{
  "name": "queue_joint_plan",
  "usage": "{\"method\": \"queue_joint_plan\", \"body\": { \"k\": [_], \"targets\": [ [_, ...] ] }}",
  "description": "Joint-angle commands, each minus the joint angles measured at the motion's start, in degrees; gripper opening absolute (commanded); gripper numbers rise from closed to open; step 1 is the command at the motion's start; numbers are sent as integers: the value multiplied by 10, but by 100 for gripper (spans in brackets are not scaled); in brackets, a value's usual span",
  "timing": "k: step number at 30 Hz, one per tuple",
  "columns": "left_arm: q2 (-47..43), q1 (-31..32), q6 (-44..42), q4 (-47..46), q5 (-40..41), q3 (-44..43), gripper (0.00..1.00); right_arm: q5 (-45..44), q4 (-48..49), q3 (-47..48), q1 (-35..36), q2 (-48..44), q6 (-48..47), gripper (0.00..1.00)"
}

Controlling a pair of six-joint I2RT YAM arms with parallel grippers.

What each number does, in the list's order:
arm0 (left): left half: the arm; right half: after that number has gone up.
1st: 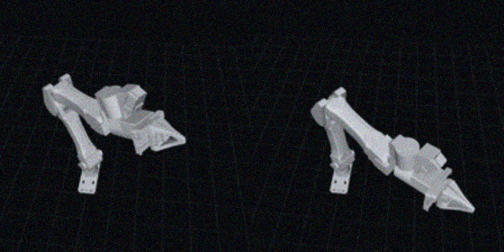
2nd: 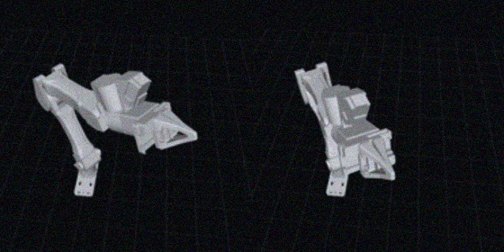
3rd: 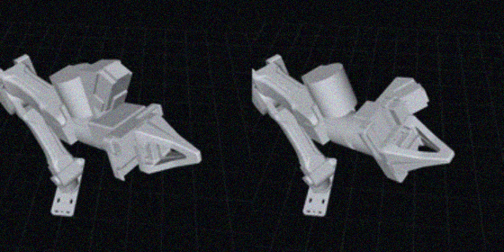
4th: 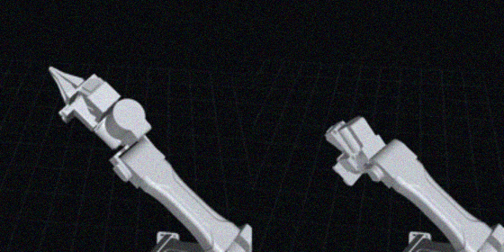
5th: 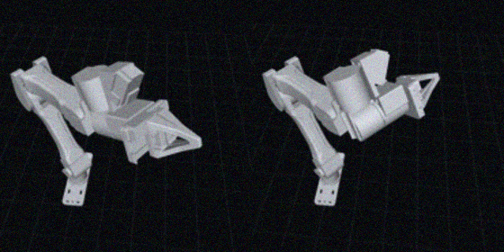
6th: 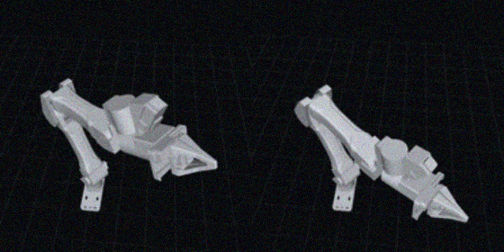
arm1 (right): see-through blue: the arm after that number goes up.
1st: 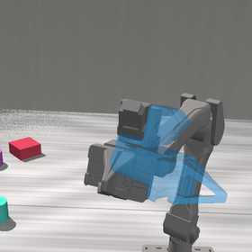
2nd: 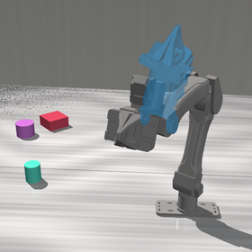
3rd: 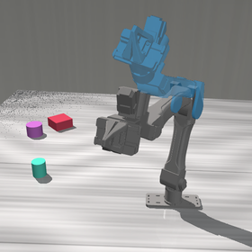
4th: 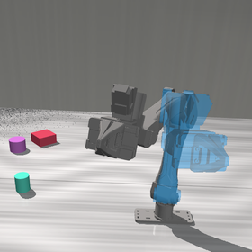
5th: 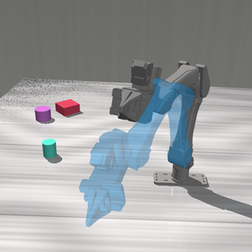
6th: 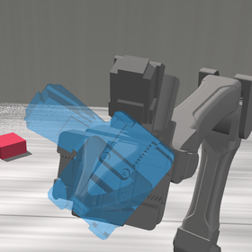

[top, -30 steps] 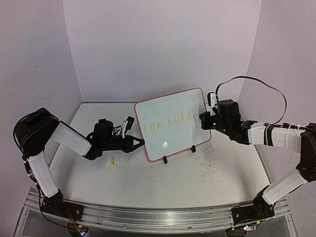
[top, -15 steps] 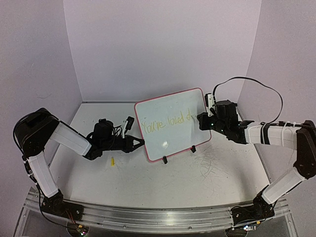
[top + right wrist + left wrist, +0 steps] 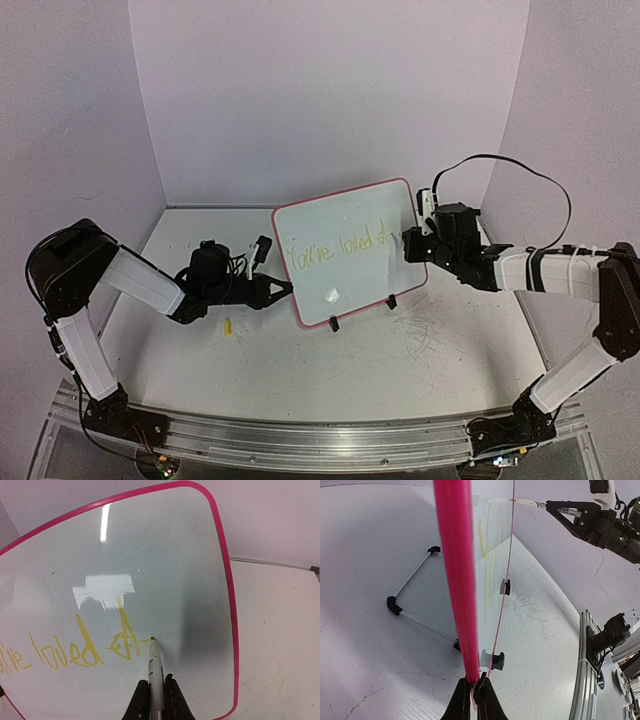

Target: Write a sentence on the whiteboard

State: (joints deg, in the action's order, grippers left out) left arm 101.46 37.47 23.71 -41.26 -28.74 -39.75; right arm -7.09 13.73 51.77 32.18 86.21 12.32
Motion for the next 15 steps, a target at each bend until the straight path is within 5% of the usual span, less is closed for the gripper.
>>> {"method": "queue_joint_plan", "body": {
  "k": [1, 15],
  "targets": [
    [-8, 2, -18, 59, 14, -2, 0, -11, 29, 29, 0, 17, 1, 0],
    [-4, 2, -21, 63, 14, -7, 0, 11, 49, 29, 0, 24, -2, 0]
  ]
}}
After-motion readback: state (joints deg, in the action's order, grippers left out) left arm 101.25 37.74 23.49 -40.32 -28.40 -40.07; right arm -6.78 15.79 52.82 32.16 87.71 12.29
